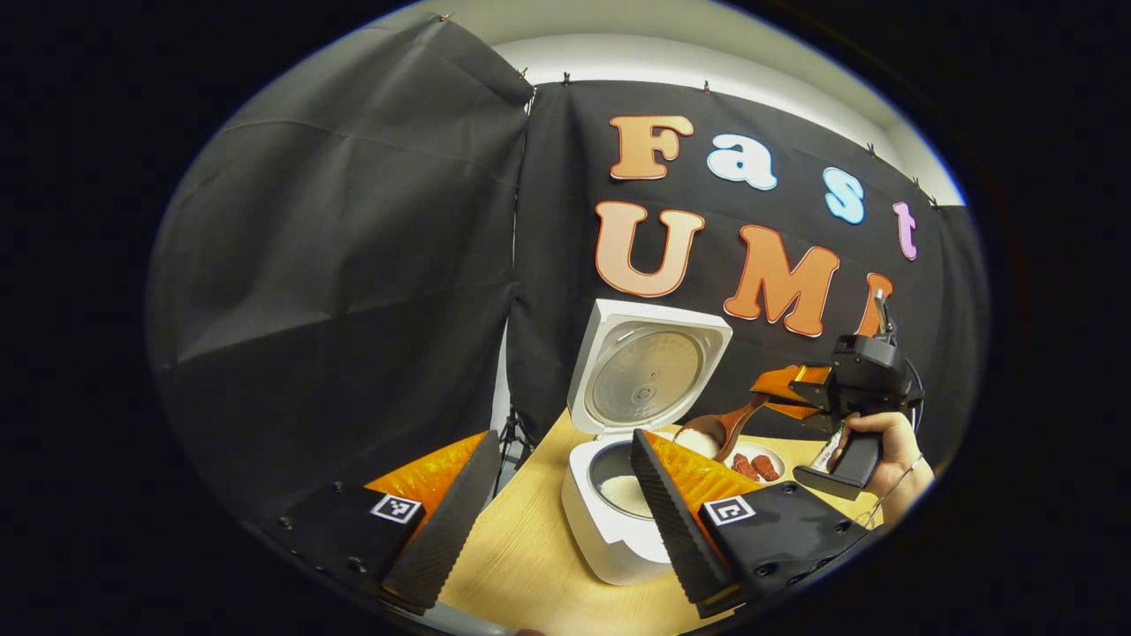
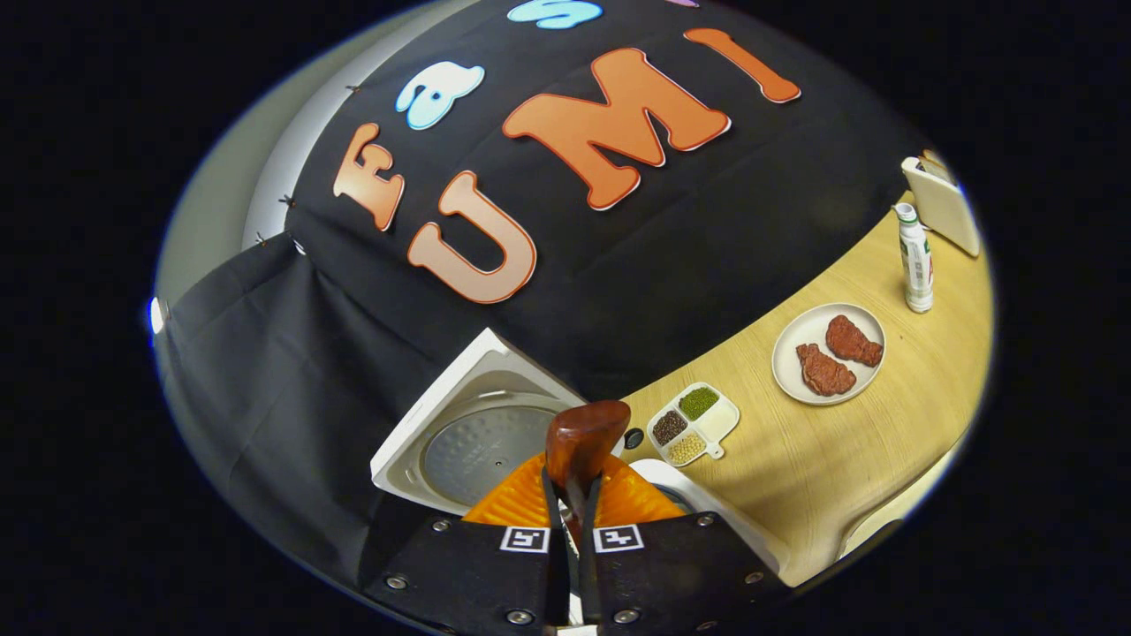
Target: Close the left gripper, press the button to open the rice cooker; take a wooden spoon from the chopstick holder with the right hand, scoop a spoonful of rice and pour it into the rice cooker, then put the wooden spoon back into the chopstick holder.
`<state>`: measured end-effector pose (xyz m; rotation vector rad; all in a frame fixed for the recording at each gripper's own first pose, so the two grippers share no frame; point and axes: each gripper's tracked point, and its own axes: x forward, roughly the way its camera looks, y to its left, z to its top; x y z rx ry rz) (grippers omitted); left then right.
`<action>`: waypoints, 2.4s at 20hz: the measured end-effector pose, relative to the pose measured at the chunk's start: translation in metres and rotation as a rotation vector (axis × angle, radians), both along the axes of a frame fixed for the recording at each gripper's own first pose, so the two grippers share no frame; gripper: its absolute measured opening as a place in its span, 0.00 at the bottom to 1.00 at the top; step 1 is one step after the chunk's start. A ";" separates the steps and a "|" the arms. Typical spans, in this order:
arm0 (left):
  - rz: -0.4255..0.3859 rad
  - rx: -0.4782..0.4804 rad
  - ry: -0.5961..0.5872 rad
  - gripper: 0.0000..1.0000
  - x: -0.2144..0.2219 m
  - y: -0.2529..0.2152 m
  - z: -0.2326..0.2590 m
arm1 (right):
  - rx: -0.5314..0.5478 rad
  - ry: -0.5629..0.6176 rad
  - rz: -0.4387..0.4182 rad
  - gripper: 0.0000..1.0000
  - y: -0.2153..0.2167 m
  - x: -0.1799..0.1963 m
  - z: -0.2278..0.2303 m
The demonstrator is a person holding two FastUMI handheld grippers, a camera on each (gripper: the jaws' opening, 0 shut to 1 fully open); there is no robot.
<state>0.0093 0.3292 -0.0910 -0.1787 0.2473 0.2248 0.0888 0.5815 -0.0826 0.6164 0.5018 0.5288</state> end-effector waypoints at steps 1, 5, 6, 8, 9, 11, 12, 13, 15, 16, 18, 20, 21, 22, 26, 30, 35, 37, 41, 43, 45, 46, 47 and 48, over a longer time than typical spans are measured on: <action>-0.002 0.001 0.000 1.00 -0.001 0.000 -0.001 | -0.007 -0.008 0.011 0.04 0.002 -0.002 0.000; -0.010 0.012 0.005 1.00 0.001 -0.002 -0.002 | -0.038 -0.051 0.037 0.04 0.008 -0.006 0.003; -0.012 0.014 0.005 1.00 0.001 -0.002 -0.002 | -0.045 -0.060 0.049 0.04 0.012 -0.007 0.003; -0.015 0.011 0.008 1.00 0.001 -0.003 -0.003 | -0.053 -0.073 0.074 0.04 0.016 -0.012 0.004; -0.014 0.007 0.008 1.00 0.000 -0.002 -0.003 | -0.059 -0.082 0.080 0.04 0.017 -0.014 0.005; -0.011 0.005 0.009 1.00 0.000 -0.001 -0.004 | -0.085 -0.106 0.084 0.04 0.017 -0.015 0.004; -0.008 0.006 0.009 1.00 0.000 -0.001 -0.004 | -0.096 -0.116 0.088 0.04 0.018 -0.015 0.004; -0.006 0.006 0.007 1.00 0.000 0.000 -0.004 | -0.104 -0.123 0.092 0.04 0.018 -0.017 0.005; -0.006 0.004 0.007 1.00 -0.001 0.000 -0.005 | -0.117 -0.141 0.102 0.04 0.022 -0.020 0.006; -0.006 0.003 0.009 1.00 -0.002 0.001 -0.006 | -0.130 -0.155 0.107 0.04 0.024 -0.021 0.007; -0.005 0.002 0.010 1.00 -0.002 0.001 -0.006 | -0.169 -0.192 0.118 0.04 0.025 -0.024 0.007; -0.003 0.002 0.012 1.00 -0.003 0.002 -0.006 | -0.205 -0.236 0.132 0.04 0.028 -0.028 0.010; -0.004 0.001 0.013 1.00 -0.002 0.002 -0.008 | -0.219 -0.253 0.138 0.04 0.030 -0.030 0.010; -0.003 0.001 0.014 1.00 -0.003 0.002 -0.007 | -0.228 -0.261 0.146 0.04 0.032 -0.031 0.011; 0.000 0.002 0.013 1.00 -0.003 0.004 -0.009 | -0.255 -0.312 0.181 0.04 0.040 -0.038 0.015; 0.007 0.008 0.019 1.00 -0.003 0.006 -0.011 | -0.305 -0.393 0.242 0.04 0.050 -0.048 0.015; 0.018 0.009 0.017 1.00 -0.005 0.011 -0.012 | -0.431 -0.510 0.271 0.04 0.047 -0.051 0.011; 0.020 0.009 0.017 1.00 -0.006 0.011 -0.012 | -0.489 -0.568 0.280 0.04 0.045 -0.052 0.011; 0.013 0.010 0.017 1.00 -0.003 0.007 -0.012 | -0.532 -0.603 0.295 0.04 0.043 -0.053 0.007; 0.010 0.014 0.016 1.00 -0.004 0.006 -0.010 | -0.497 -0.573 0.293 0.04 0.041 -0.052 0.006; 0.009 0.012 0.013 1.00 -0.005 0.005 -0.009 | -0.434 -0.518 0.273 0.04 0.038 -0.049 0.008; 0.010 0.010 0.014 1.00 -0.005 0.006 -0.009 | -0.414 -0.485 0.248 0.04 0.033 -0.044 0.008; 0.011 0.005 0.015 1.00 -0.005 0.006 -0.010 | -0.392 -0.455 0.225 0.04 0.026 -0.041 0.009; 0.011 -0.006 0.015 1.00 -0.005 0.006 -0.011 | -0.361 -0.420 0.204 0.04 0.022 -0.037 0.010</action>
